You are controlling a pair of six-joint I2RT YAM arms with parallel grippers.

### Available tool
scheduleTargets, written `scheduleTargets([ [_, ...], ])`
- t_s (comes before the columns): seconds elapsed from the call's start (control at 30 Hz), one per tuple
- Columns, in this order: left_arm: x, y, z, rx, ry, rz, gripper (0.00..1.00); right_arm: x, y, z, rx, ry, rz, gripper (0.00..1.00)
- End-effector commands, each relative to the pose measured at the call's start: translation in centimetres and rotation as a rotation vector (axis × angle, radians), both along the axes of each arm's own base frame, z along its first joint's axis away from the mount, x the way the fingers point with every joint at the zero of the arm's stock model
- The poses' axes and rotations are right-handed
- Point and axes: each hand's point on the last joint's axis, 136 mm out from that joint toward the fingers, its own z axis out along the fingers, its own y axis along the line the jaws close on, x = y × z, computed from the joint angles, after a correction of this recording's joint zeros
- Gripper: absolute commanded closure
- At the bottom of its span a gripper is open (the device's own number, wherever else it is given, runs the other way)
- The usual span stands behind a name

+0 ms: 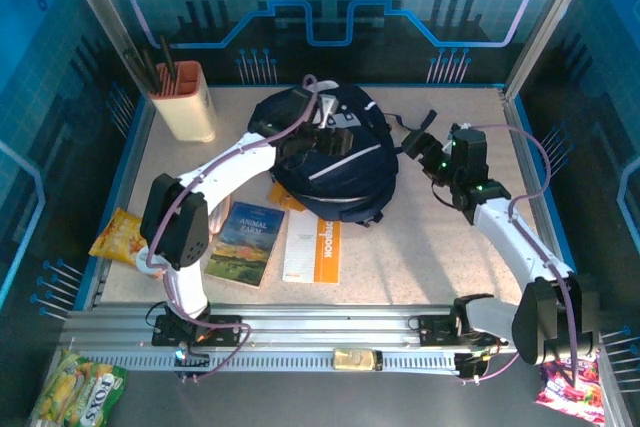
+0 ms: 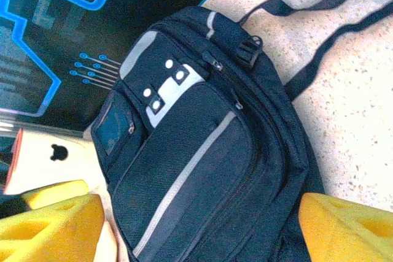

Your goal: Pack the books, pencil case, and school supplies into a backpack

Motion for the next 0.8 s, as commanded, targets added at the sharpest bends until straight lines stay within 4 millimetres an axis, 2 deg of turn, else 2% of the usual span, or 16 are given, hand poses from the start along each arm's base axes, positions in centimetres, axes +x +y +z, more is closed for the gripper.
scheduleTargets([
  [0.0,0.4,3.4,0.7,-0.199,0.092,0.170,0.15,0.7,0.3,0.1,-0.134,0.014,0.091,0.17],
  [0.17,0.5,10.2,-2.7,-0.260,0.213,0.450,0.12,2.6,2.8,-1.8,-0.206,0.084,0.215,0.17],
  [0.27,0.1,12.7,-4.7,-0.289,0.279,0.574,0.10,3.4,4.9,-3.9,-0.242,0.165,0.288,0.17],
  [0.37,0.0,14.3,-6.4,-0.346,0.338,0.649,0.10,3.9,5.9,-6.3,-0.272,0.235,0.307,0.18],
  [0.5,0.4,15.3,-8.2,-0.335,0.381,0.690,0.09,4.0,6.9,-8.9,-0.237,0.298,0.331,0.20],
  [0.6,0.9,15.0,-9.0,-0.310,0.406,0.674,0.09,3.7,7.3,-10.4,-0.217,0.333,0.342,0.21],
  [0.77,2.0,14.1,-9.9,-0.290,0.455,0.641,0.10,3.1,6.5,-11.9,-0.225,0.377,0.316,0.22],
])
